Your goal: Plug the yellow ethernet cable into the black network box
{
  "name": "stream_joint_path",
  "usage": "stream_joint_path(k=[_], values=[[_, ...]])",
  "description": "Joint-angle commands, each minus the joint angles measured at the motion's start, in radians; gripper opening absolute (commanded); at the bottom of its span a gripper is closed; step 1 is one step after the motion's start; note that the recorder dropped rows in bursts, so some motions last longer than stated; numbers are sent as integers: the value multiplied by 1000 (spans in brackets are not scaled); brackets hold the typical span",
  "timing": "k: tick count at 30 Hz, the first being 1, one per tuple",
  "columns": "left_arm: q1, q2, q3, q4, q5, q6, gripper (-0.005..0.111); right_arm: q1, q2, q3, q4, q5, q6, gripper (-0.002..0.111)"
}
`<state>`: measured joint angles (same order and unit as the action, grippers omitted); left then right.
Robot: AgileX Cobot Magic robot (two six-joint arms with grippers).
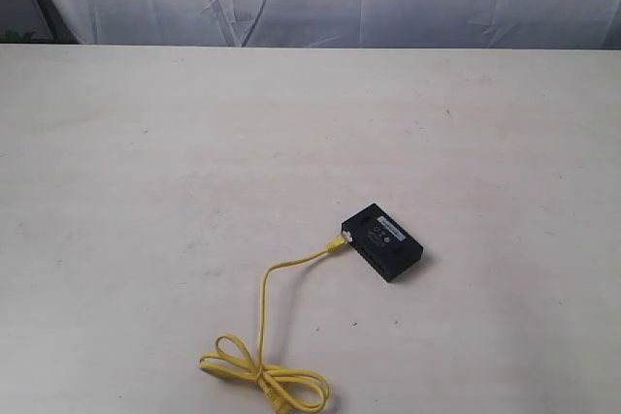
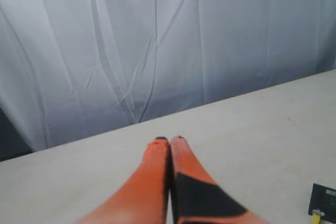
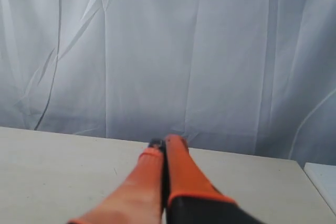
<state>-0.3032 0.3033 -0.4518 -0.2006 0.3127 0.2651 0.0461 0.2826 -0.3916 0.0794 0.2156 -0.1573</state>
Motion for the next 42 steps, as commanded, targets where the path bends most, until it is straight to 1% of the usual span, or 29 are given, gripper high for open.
stream_joint_path(k=[1, 4, 6, 11, 24, 27, 29, 31, 35, 36, 37, 38, 40, 42], values=[[3, -79, 21, -32, 2, -5, 0, -6, -61, 38, -6, -24, -1, -1], [3, -128, 64, -35, -6, -5, 0, -6, -95, 53, -15, -42, -1, -1], [3, -146, 79, -37, 12, -5, 0, -6, -102, 53, -10, -33, -1, -1], [3, -151, 79, -6, 85, -2, 0, -6, -102, 53, 0, -32, -1, -1], [3, -151, 84, 16, 104, -6, 0, -6, -102, 53, 0, -32, -1, -1], [14, -153, 123, 41, 54, -113, 0, -6, -102, 53, 0, -32, -1, -1], [35, -153, 169, 71, -14, -185, 0, -6, -102, 53, 0, -32, -1, -1], [74, -163, 207, 68, -48, -204, 0, -6, -102, 53, 3, -27, -1, -1], [155, -208, 270, 65, -59, -204, 0, -6, -102, 53, 4, -27, -1, -1], [195, -236, 304, 67, -69, -206, 0, -6, -102, 53, 4, -27, -1, -1], [210, -248, 319, 67, -71, -206, 0, -6, -102, 53, 4, -27, -1, -1], [245, -277, 357, 75, -74, -229, 0, -6, -102, 53, 4, -27, -1, -1], [277, -303, 406, 92, -74, -289, 0, -6, -102, 53, 4, -27, -1, -1], [294, -303, 452, 94, -74, -292, 0, -6, -102, 53, 4, -27, -1, -1]])
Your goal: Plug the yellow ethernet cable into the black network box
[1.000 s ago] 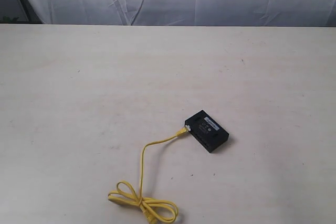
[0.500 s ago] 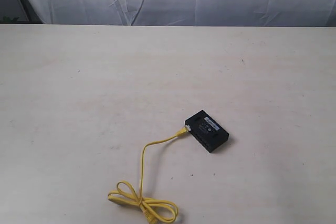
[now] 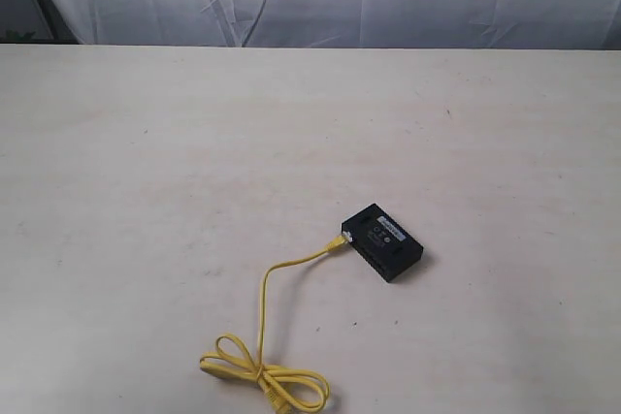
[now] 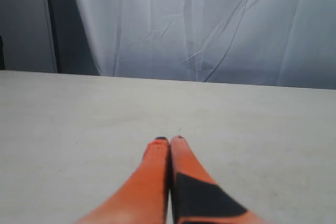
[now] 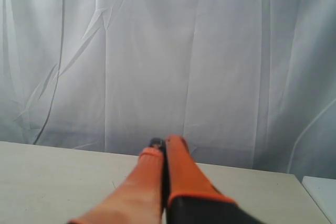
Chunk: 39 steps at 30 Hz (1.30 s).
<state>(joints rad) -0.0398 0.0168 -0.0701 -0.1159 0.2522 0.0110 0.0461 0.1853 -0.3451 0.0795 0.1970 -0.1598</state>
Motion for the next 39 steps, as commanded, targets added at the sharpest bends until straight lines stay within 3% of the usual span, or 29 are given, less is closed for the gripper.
stream_joint_path(k=[1, 28, 35, 39], values=[[36, -17, 70, 10, -13, -35, 0, -6, -5, 7, 4, -8, 1, -1], [37, -17, 70, 25, -20, -30, 0, -6, -5, 7, -2, -17, 1, -1], [37, -17, 70, 51, -20, -30, 0, -6, -5, 7, -4, 97, 1, -1], [37, -17, 70, 71, -20, -30, 0, -6, -5, 65, -4, 75, 1, -1]])
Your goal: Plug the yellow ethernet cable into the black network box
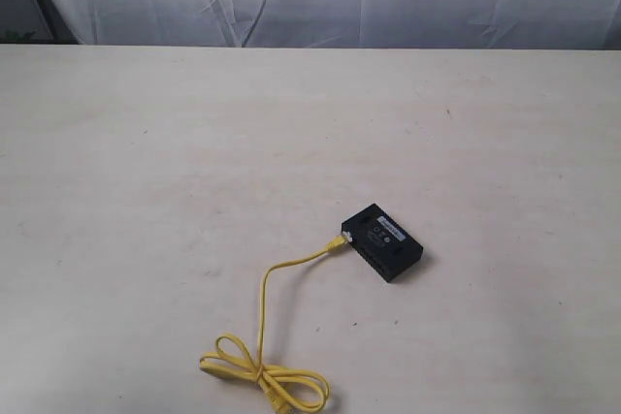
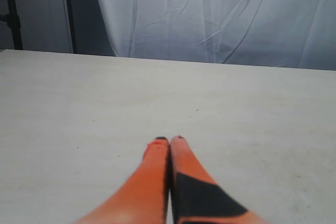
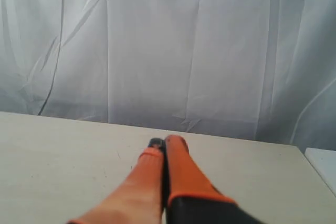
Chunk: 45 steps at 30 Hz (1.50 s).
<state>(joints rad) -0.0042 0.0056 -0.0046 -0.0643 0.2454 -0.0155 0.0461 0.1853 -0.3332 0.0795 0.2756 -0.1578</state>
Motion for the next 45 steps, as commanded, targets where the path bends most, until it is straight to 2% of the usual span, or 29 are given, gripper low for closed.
stream_joint_path(k=[1, 6, 11, 16, 45], values=[[2, -6, 5, 20, -13, -4, 0, -6, -5, 75, -4, -24, -1, -1], [2, -6, 5, 20, -13, -4, 0, -6, -67, 214, -3, -120, 5, -1], [2, -6, 5, 20, -13, -4, 0, -6, -162, 333, -11, -122, 83, -1], [2, -6, 5, 20, -13, -4, 0, -6, -185, 333, -92, 8, 201, -1], [2, -6, 5, 20, -13, -4, 0, -6, -185, 333, -86, 29, 202, -1]])
